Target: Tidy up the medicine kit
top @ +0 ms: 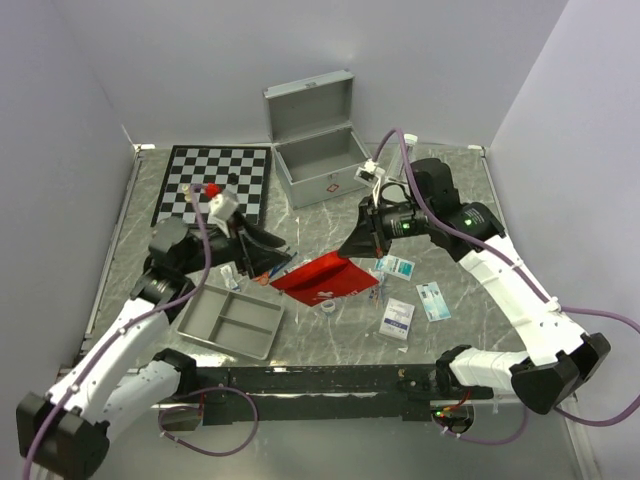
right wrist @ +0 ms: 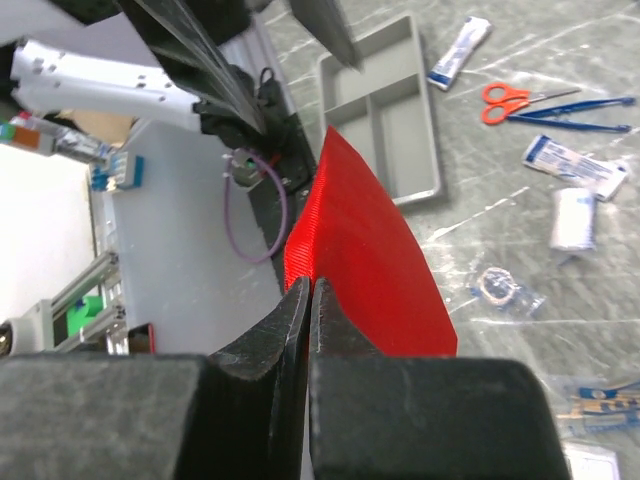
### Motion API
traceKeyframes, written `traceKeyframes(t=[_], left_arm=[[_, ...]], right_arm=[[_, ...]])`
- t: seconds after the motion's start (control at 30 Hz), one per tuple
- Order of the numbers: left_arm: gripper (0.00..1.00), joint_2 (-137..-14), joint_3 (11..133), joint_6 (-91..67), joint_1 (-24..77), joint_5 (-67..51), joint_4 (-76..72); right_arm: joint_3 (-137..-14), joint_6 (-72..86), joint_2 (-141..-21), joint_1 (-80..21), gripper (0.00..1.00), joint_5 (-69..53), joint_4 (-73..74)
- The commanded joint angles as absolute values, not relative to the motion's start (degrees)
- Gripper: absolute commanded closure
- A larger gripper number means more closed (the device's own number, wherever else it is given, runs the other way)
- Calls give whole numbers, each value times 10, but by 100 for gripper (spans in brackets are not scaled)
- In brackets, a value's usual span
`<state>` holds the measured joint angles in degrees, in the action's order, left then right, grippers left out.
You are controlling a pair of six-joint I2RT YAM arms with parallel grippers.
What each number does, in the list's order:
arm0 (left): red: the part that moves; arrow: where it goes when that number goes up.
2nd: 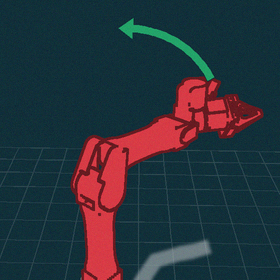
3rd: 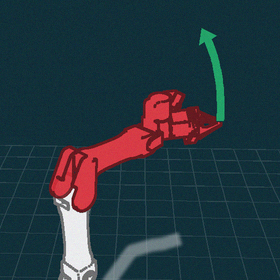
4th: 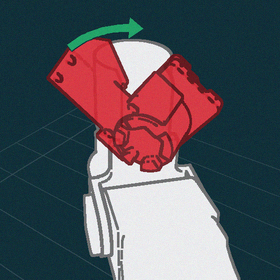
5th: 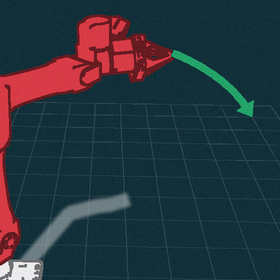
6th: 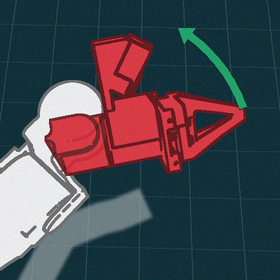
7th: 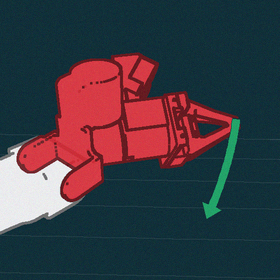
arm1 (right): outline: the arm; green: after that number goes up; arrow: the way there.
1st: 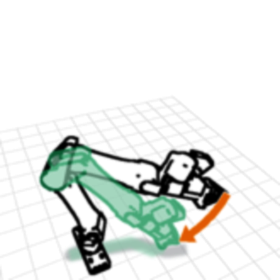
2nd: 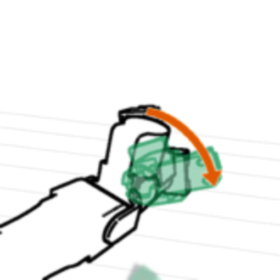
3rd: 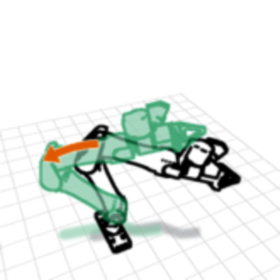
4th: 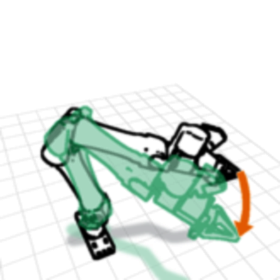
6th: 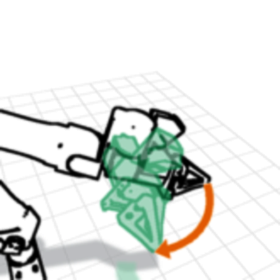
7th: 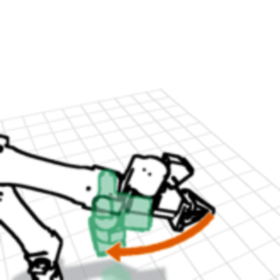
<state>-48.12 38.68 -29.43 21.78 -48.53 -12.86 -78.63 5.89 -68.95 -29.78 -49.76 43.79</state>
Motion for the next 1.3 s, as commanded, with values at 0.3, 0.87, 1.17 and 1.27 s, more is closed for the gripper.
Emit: traceKeyframes(t=[0.3,0.87,1.17,1.27], left_arm=[[34,-537,468,-152,316,-491,-10],[61,-518,441,-117,353,-477,41],[56,-538,443,-116,359,-481,41],[57,-543,441,-119,360,-487,36]], right_arm=[[-791,53,-664,-324,100,-554,428],[-783,46,-662,-325,100,-552,424],[-785,45,-663,-326,100,-558,423],[-782,46,-664,-328,100,-561,419]])
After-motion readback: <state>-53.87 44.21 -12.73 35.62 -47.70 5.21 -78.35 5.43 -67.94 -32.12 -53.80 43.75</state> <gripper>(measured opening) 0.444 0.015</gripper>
